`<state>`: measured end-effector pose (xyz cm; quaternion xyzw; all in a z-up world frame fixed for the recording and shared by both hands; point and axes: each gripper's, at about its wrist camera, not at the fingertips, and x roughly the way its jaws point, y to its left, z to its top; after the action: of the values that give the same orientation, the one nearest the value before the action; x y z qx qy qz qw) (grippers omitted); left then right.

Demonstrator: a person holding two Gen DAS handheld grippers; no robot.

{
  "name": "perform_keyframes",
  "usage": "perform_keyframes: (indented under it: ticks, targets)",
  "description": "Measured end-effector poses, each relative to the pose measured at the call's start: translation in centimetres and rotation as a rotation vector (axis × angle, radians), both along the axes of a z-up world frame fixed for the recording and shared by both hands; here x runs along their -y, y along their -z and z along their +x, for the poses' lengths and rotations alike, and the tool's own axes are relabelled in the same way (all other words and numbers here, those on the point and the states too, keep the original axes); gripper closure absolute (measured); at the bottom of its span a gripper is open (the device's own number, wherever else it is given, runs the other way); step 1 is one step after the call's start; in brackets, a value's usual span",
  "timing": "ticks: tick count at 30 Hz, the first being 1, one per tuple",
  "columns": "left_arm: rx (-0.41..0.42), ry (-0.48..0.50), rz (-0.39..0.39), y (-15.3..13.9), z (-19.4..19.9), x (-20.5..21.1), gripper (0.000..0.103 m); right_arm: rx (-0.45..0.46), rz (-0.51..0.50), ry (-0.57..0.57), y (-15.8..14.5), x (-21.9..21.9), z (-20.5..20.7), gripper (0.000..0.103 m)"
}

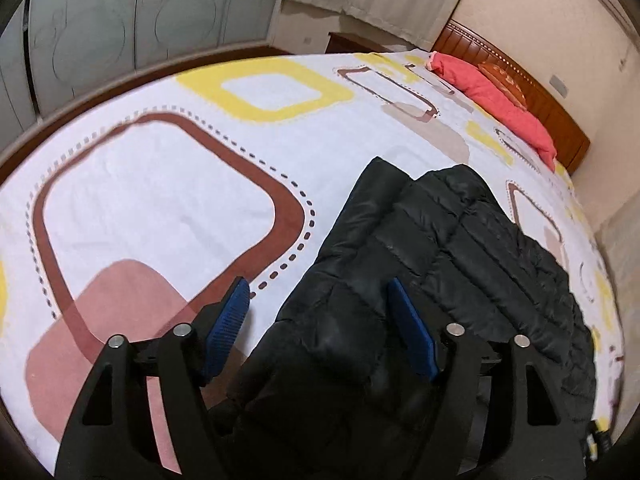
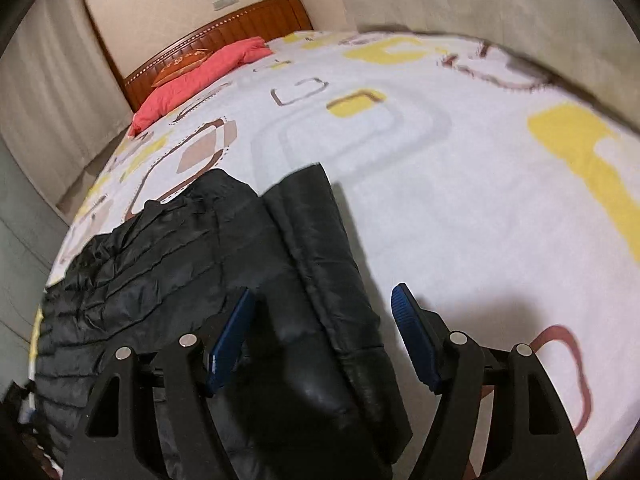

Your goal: Fold large clothes

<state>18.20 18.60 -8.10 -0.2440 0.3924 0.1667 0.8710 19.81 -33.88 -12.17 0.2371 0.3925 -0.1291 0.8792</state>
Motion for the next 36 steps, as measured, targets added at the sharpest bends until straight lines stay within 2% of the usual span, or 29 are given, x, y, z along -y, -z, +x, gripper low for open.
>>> perform_keyframes:
  ticks: [9, 11, 16, 21, 23, 25, 27, 30, 32, 36]
  targets:
    - [0.036, 0.044, -0.231, 2.6, 0.0, -1.1, 0.021, 0.009, 0.280, -0.024, 2.8, 1.7, 0.2, 0.027]
    - [0.048, 0.047, -0.272, 3.1, 0.0, -1.3, 0.019, 0.020, 0.335, -0.023, 3.4, 2.0, 0.0, 0.023]
    - [0.090, 0.047, -0.412, 4.3, -0.2, -2.5, 0.015, 0.054, 0.389, -0.045, 3.8, 2.1, -0.2, 0.018]
    - [0.165, -0.015, -0.554, 5.5, -1.2, -4.0, 0.014, 0.118, 0.485, -0.012, 4.6, 3.2, -0.8, 0.018]
    - [0.155, 0.001, -0.533, 5.4, -0.9, -3.6, 0.012, 0.128, 0.482, -0.026, 4.7, 3.0, -0.8, 0.017]
    - [0.132, 0.071, -0.493, 5.1, -0.2, -2.6, 0.012, 0.130, 0.509, -0.080, 4.7, 2.4, -0.4, 0.018]
    - [0.127, 0.101, -0.492, 5.2, 0.1, -2.4, 0.012, 0.128, 0.505, -0.111, 4.6, 1.7, -0.2, 0.019]
    - [0.101, 0.114, -0.496, 5.5, 0.5, -2.6, 0.012, 0.130, 0.501, -0.124, 4.7, 1.6, -0.4, 0.023]
    - [0.082, 0.131, -0.471, 5.2, 0.7, -2.3, 0.012, 0.124, 0.487, -0.128, 4.7, 1.6, -0.5, 0.030]
    - [0.043, 0.191, -0.348, 4.9, 1.4, -0.9, 0.009, 0.118, 0.456, -0.142, 4.9, 1.6, -0.6, 0.037]
